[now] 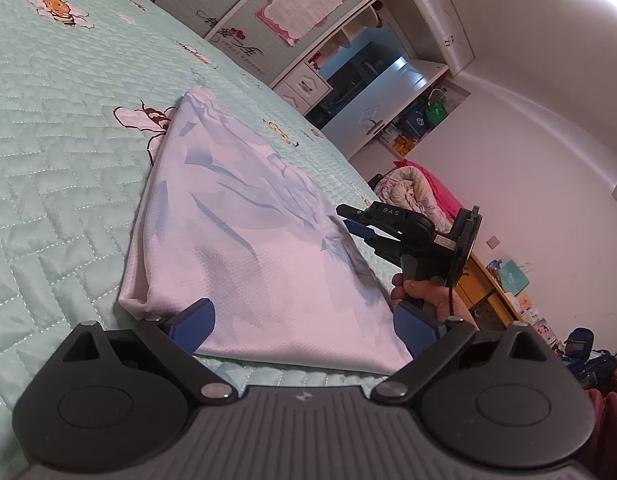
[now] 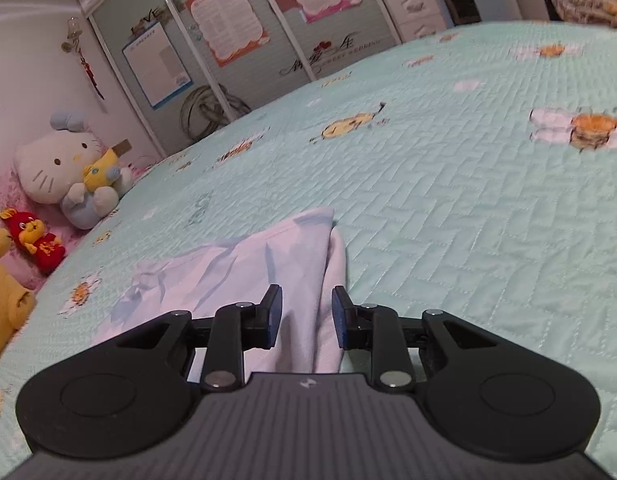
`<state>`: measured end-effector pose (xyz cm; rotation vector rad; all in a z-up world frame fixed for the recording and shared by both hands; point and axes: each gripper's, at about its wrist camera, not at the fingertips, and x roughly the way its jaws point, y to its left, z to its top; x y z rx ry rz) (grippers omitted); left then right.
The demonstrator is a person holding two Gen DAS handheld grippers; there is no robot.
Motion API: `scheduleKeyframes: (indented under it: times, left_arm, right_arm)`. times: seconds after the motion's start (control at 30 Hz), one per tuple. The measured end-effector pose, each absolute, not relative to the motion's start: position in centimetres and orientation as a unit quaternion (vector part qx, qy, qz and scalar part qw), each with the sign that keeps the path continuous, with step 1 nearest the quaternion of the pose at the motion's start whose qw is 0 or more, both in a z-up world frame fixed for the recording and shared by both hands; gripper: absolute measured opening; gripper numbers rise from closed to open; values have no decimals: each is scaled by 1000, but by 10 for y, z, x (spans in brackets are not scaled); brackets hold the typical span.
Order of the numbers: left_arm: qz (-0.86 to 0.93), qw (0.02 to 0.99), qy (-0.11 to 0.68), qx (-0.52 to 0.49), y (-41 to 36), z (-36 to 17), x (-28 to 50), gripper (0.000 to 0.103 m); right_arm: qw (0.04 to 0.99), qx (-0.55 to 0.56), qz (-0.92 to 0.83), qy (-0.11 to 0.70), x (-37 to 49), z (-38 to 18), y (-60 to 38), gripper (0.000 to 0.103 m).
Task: Fold clothes
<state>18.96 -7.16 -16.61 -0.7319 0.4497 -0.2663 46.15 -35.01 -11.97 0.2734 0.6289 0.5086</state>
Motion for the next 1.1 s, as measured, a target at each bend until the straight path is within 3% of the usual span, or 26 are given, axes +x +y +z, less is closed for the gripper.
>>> scheduleKeyframes:
  times: [0.4,0.53,0.6,0.73,0.87,1.1]
  left_arm:
    - [-136,899,214,-357,-69,-169,191,101]
    - [-136,900,214,-355,-69,-169,192,102]
    - [-136,900,214,-354,-69,-169,192,102]
    - [-138,900,215,-352,-71,-170,192,103]
    - [-138,901,215,-352,-71,-172,190,103]
    - [-137,901,215,-352,-70,-172,189,103]
  right_arm:
    - [921,57,244,298,479,-114,-326,30]
    - [921,70,235,303,488,-116,-329,45]
    - [917,91,234,310,494,-119,-333,47]
    - [916,126,234,301,499,-120,-341,47]
    - [930,83,237,267,486,-112,-334,47]
    - [920,73,252,291,485,-115,-325,47]
